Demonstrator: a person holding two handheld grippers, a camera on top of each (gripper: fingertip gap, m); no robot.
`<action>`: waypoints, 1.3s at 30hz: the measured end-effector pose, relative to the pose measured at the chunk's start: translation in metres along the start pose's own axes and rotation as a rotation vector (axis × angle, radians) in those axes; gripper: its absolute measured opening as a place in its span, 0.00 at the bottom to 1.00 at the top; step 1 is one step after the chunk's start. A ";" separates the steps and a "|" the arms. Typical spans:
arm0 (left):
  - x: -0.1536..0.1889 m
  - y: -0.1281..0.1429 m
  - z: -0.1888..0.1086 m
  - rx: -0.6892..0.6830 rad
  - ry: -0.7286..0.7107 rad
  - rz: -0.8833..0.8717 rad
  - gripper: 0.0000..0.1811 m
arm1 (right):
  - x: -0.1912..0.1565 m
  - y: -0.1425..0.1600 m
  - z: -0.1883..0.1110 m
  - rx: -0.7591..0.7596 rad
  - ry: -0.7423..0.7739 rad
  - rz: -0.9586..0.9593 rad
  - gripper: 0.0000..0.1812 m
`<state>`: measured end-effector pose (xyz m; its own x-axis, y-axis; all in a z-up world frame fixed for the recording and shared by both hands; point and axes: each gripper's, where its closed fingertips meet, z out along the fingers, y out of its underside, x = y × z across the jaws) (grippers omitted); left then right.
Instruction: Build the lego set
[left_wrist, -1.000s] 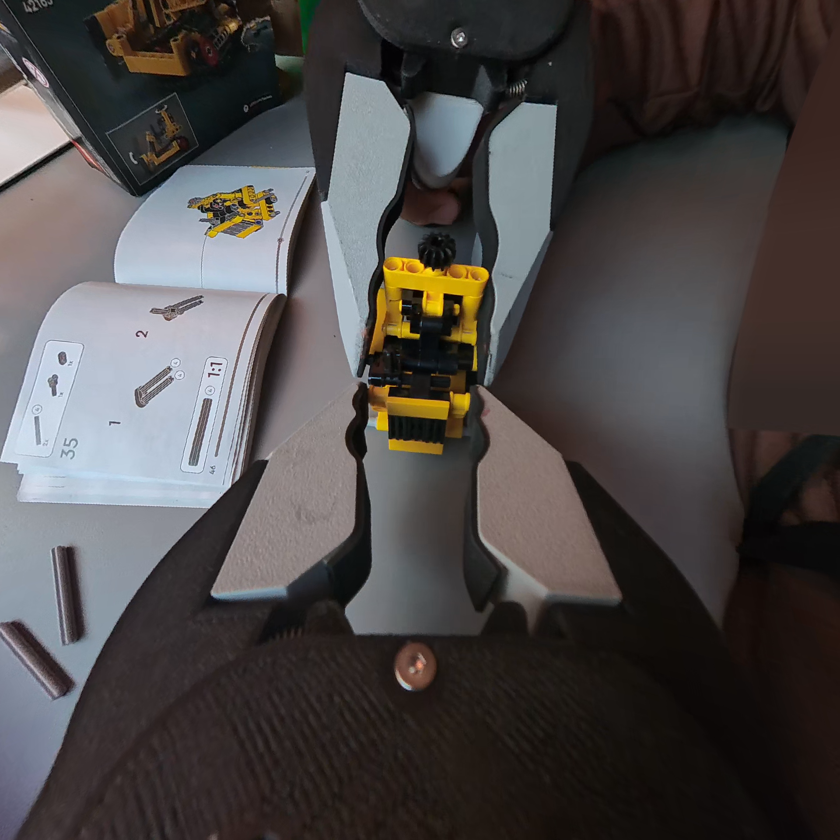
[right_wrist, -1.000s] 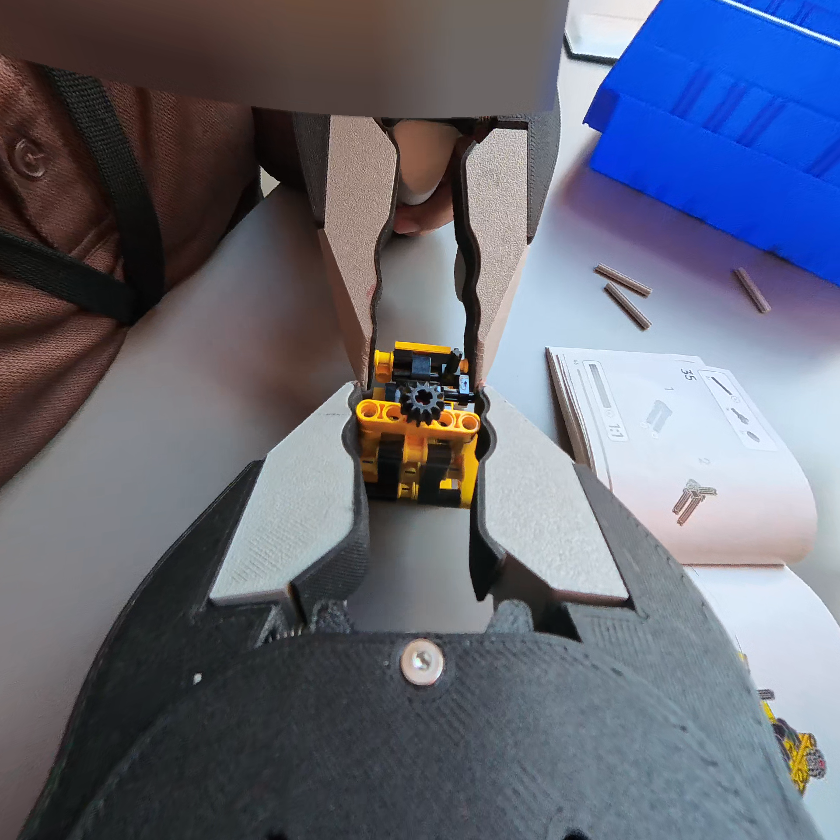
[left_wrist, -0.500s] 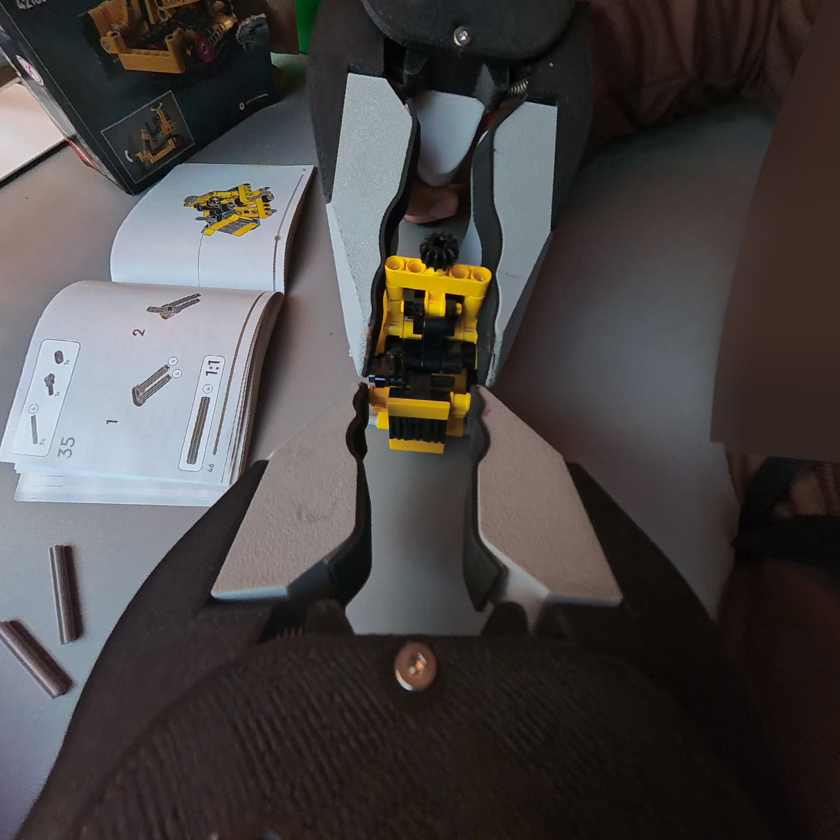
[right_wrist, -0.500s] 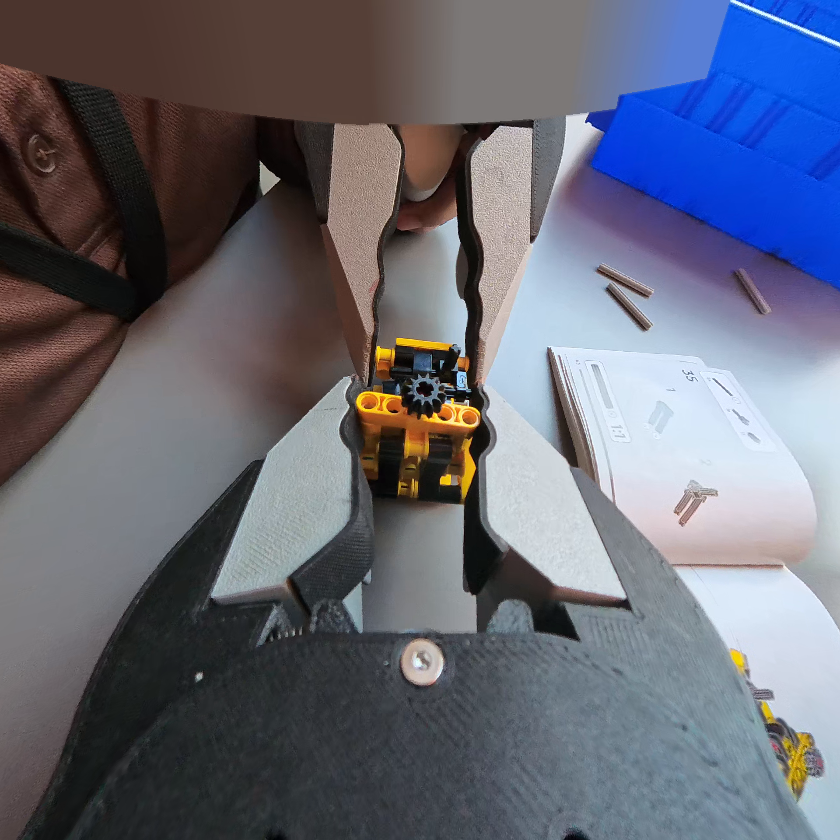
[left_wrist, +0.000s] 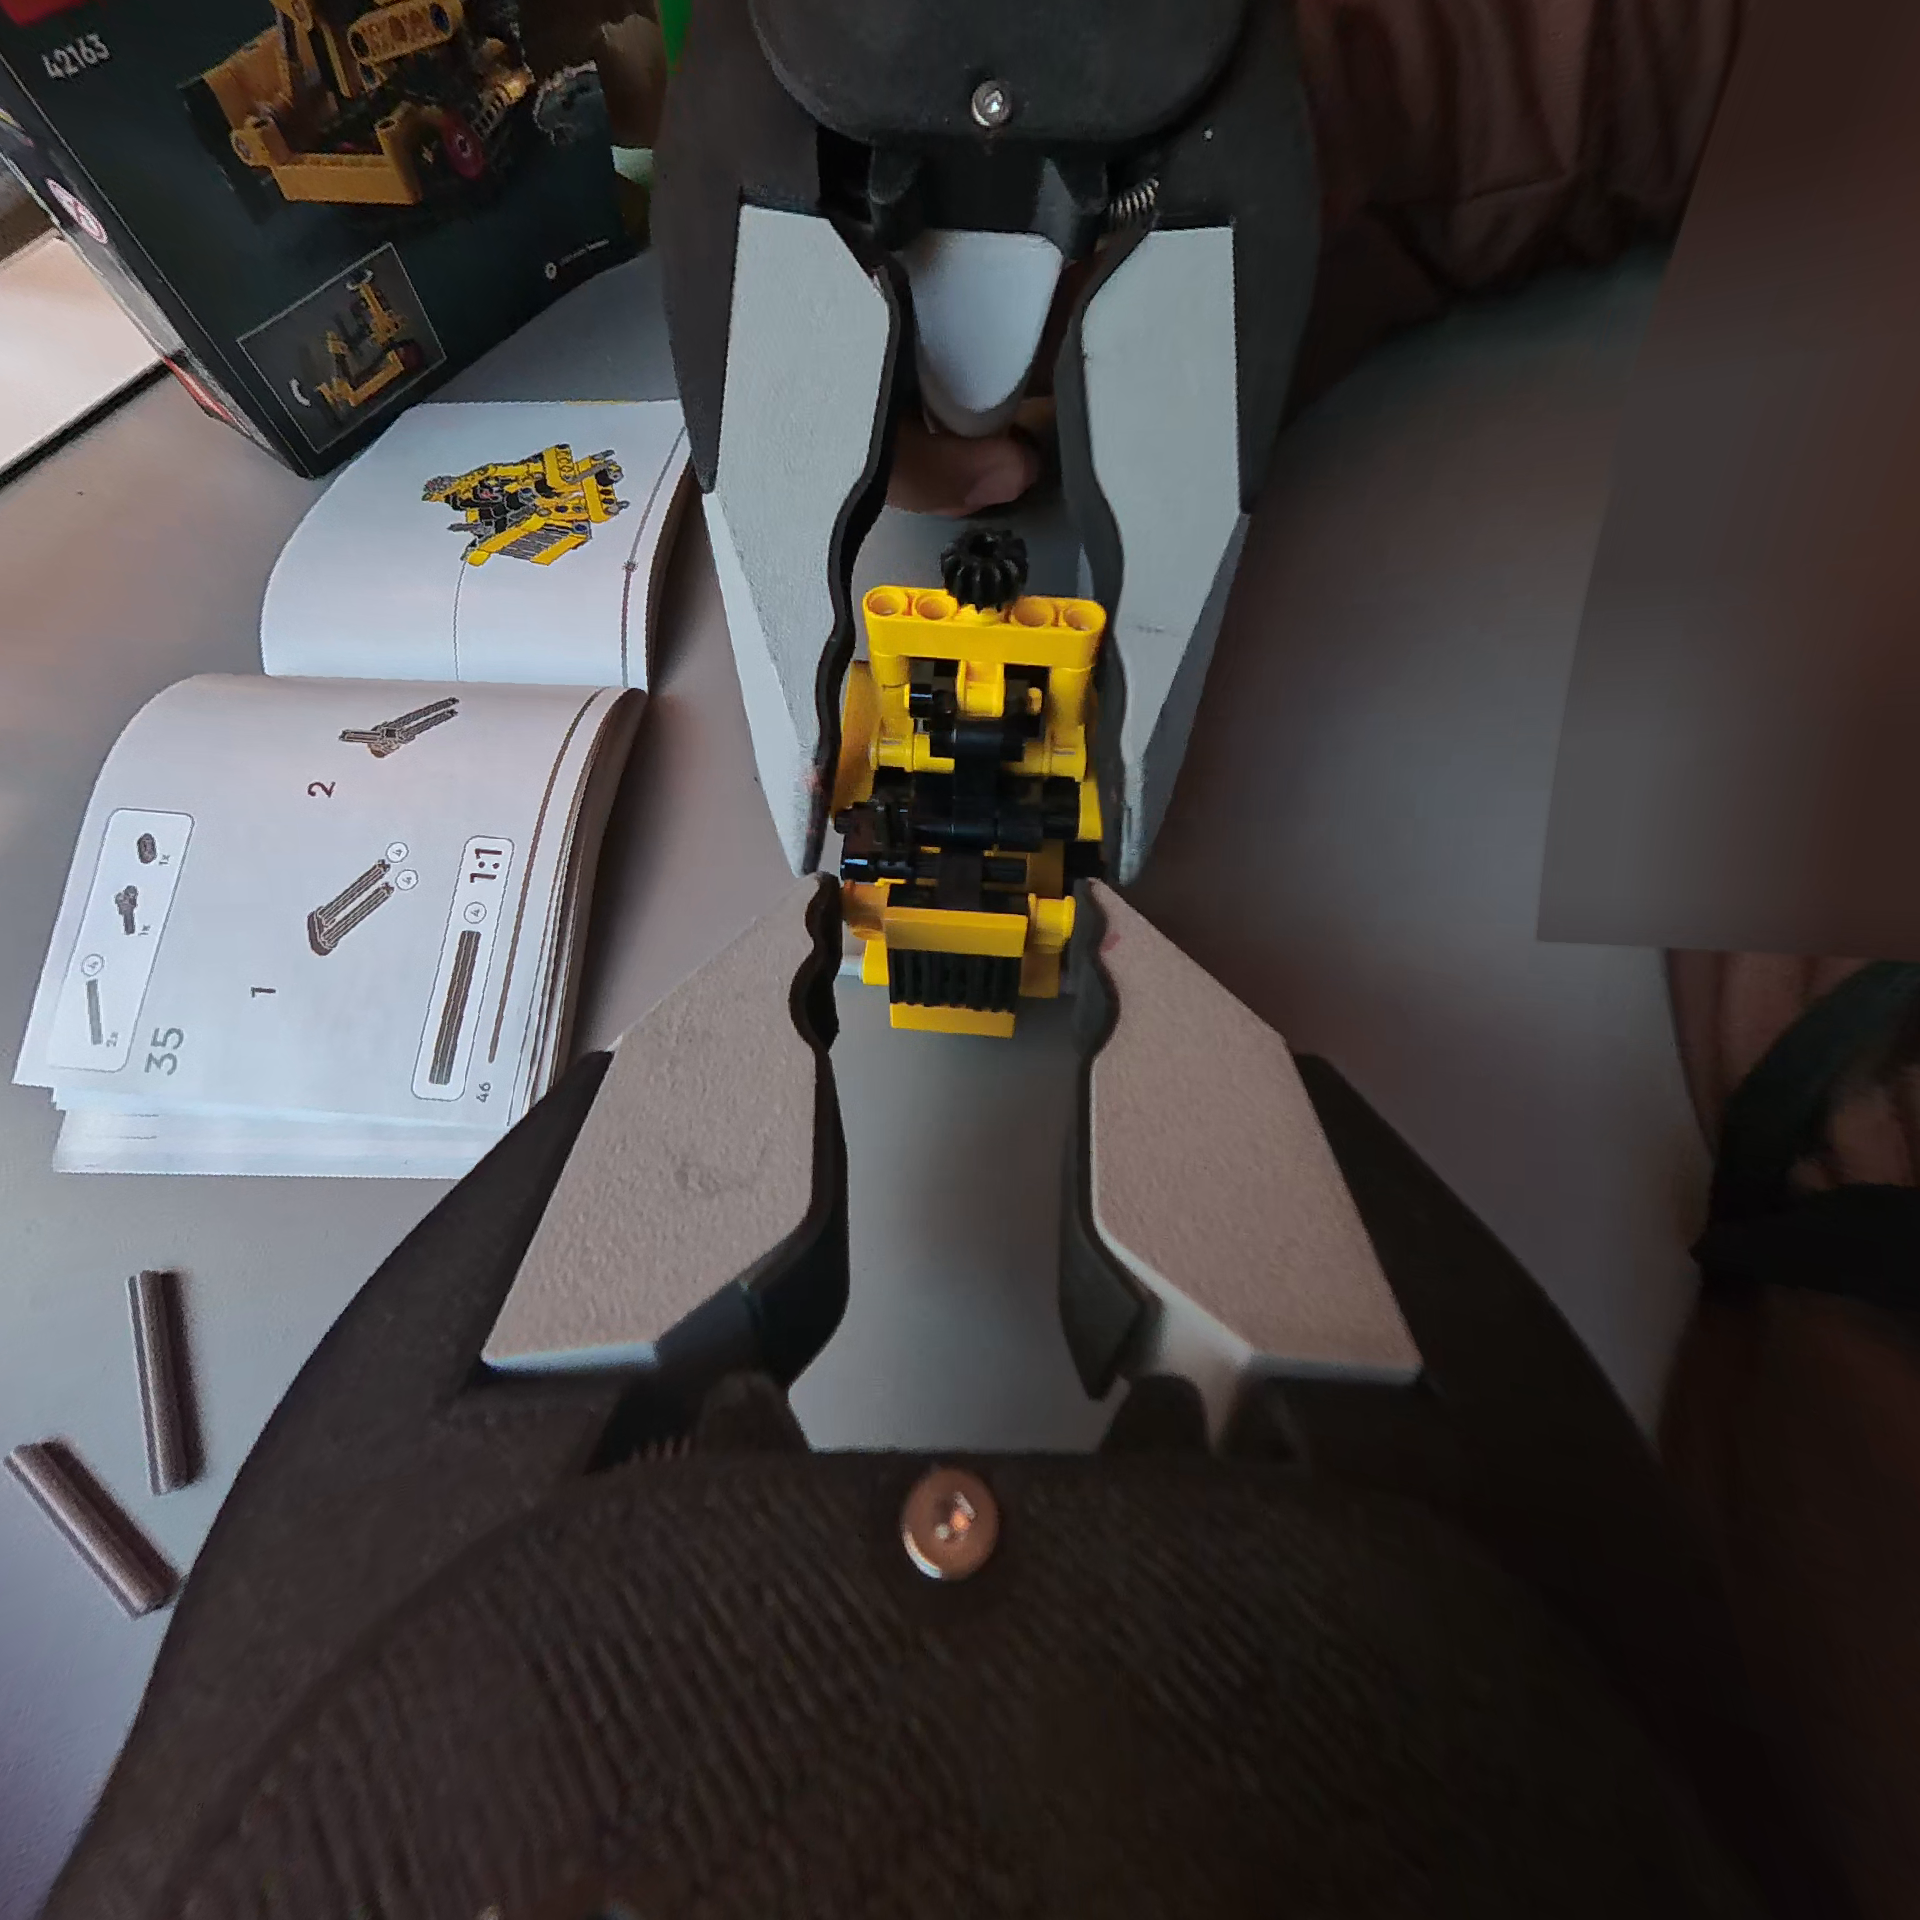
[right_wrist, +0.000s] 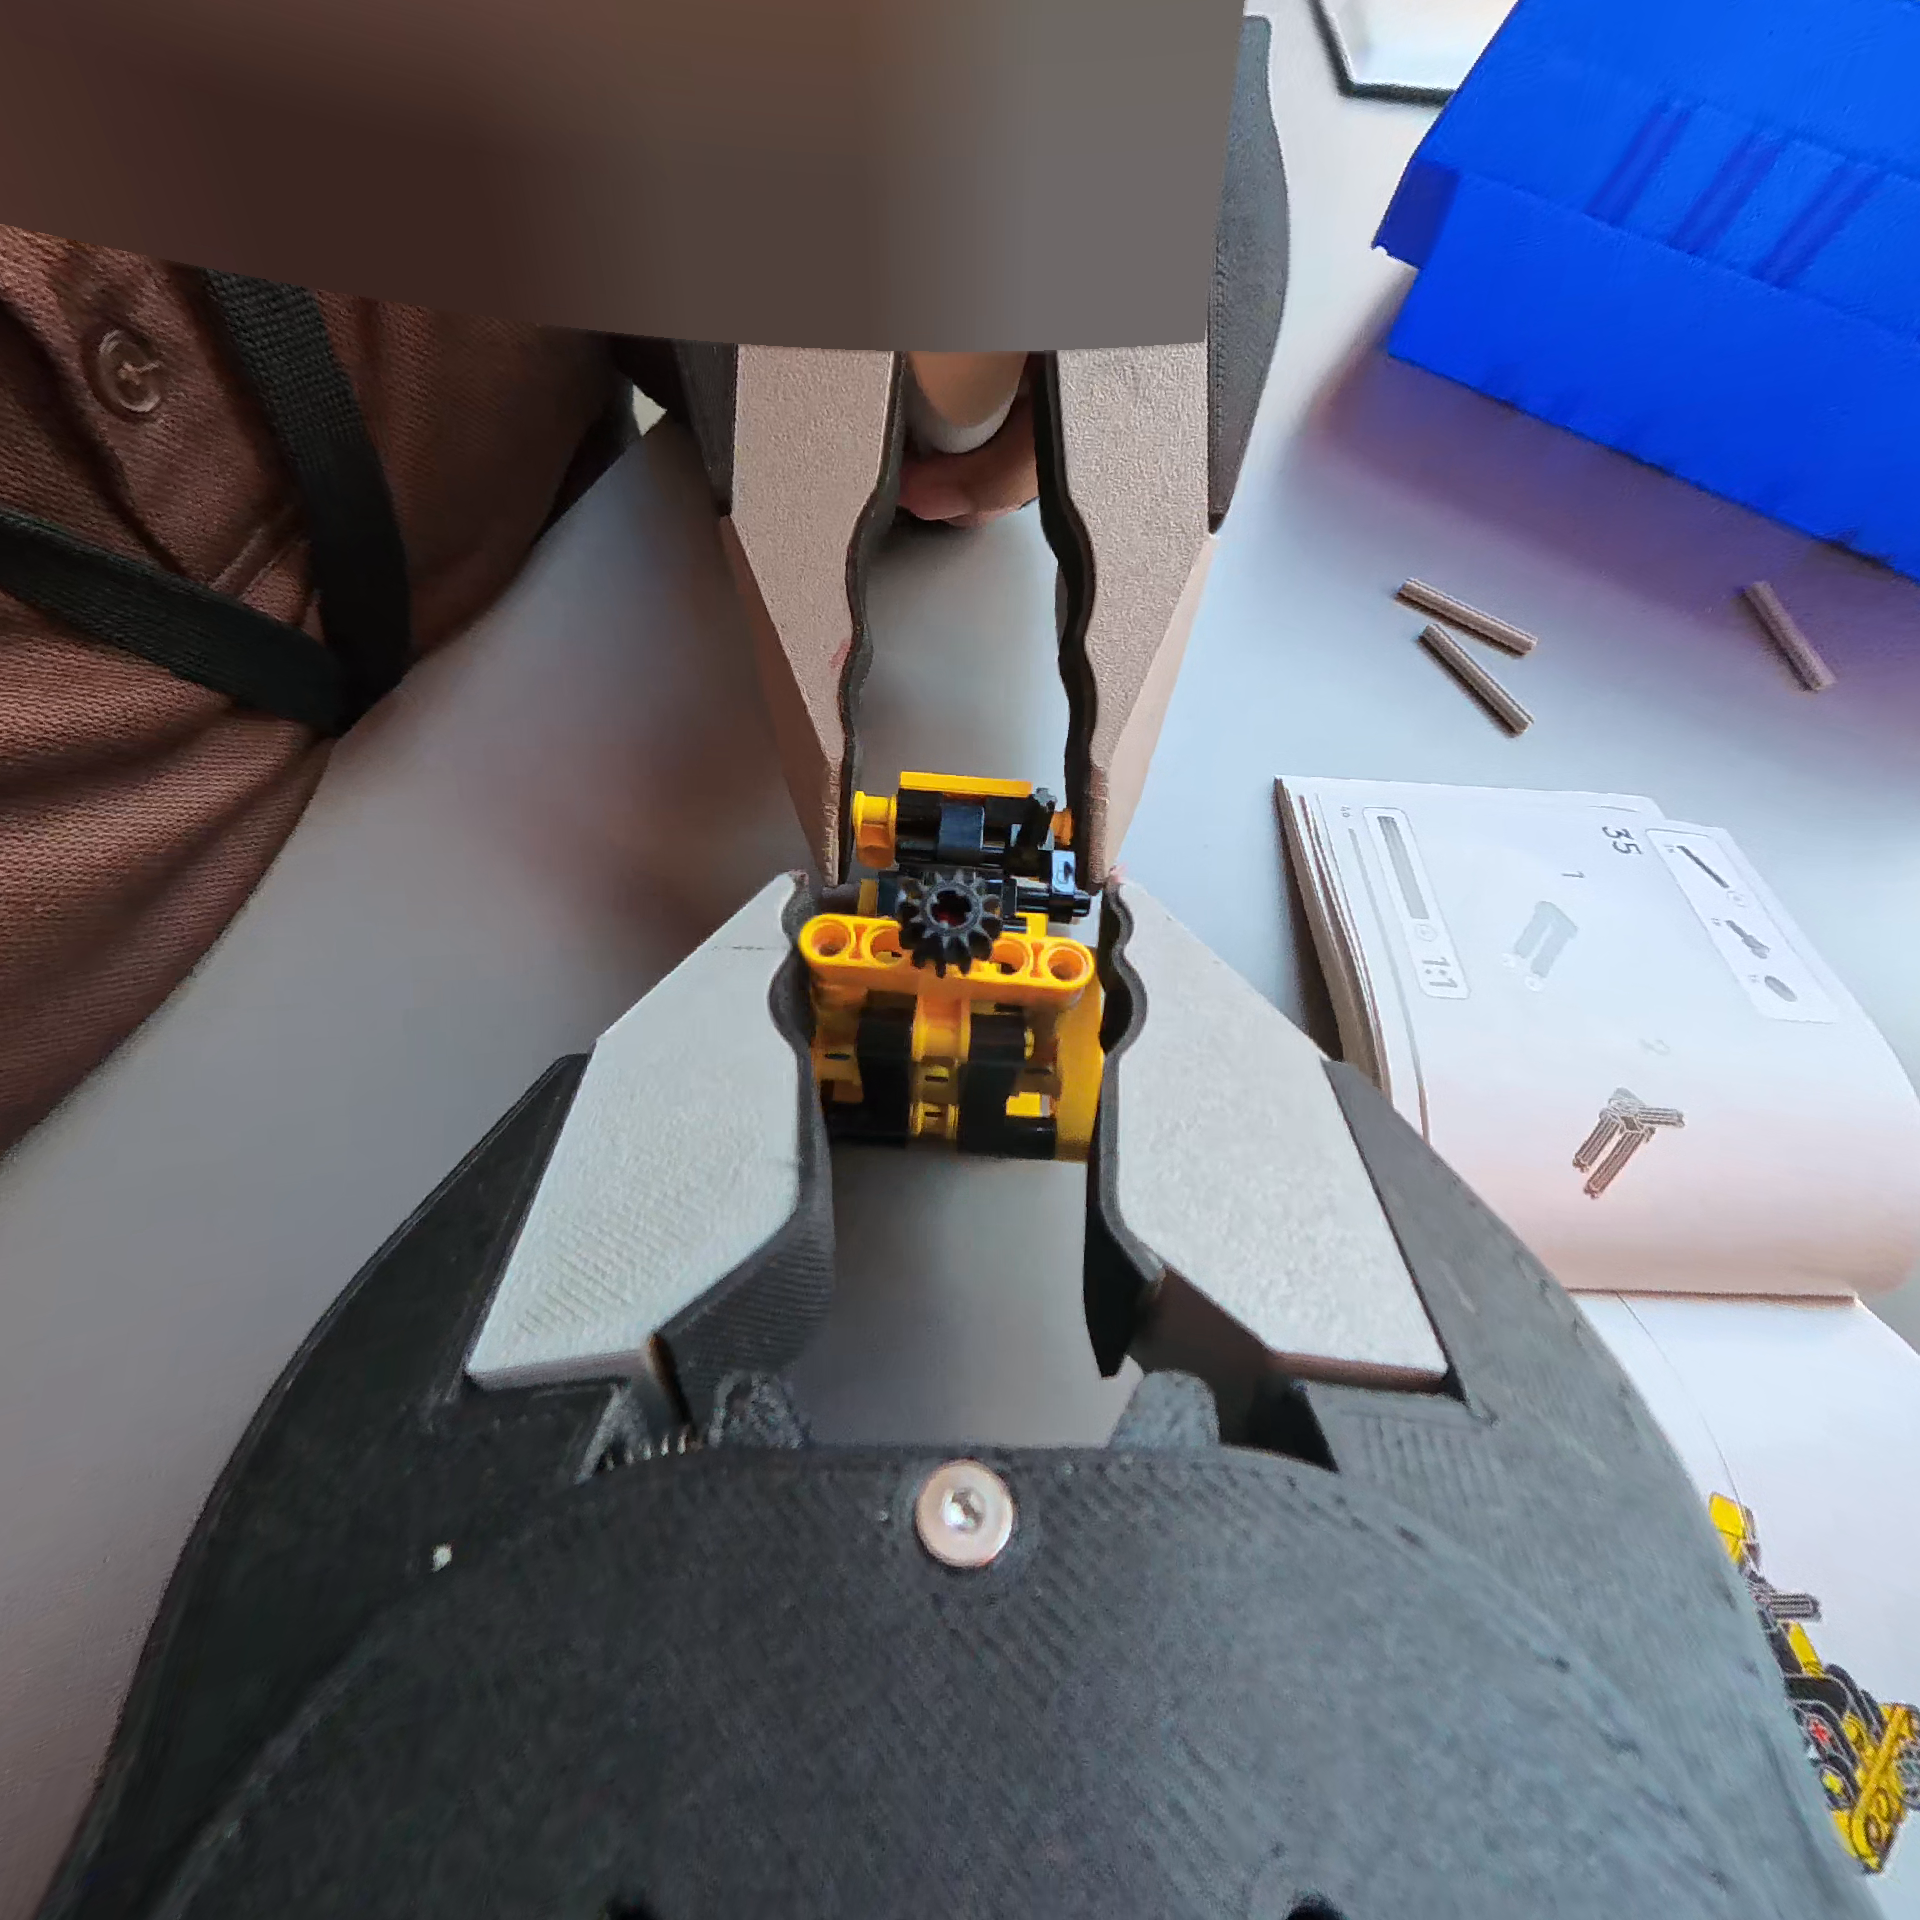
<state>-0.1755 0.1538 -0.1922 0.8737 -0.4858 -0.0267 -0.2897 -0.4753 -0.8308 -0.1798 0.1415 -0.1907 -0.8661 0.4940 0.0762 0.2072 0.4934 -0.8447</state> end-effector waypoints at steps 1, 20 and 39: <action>0.000 0.000 0.000 -0.001 -0.003 0.003 0.23 | 0.001 -0.001 -0.001 0.008 -0.002 0.003 0.28; -0.006 -0.001 -0.002 0.012 -0.049 -0.005 0.23 | 0.014 -0.007 -0.016 -0.058 0.241 -0.107 0.25; -0.003 0.005 -0.001 -0.035 -0.111 0.079 0.23 | 0.015 -0.006 -0.009 -0.113 0.261 -0.081 0.23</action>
<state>-0.1799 0.1519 -0.1954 0.8850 -0.4394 -0.1541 -0.3710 -0.4654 -0.8036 -0.1898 0.1523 -0.1796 -0.7390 0.6095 0.2871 0.2038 0.6084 -0.7670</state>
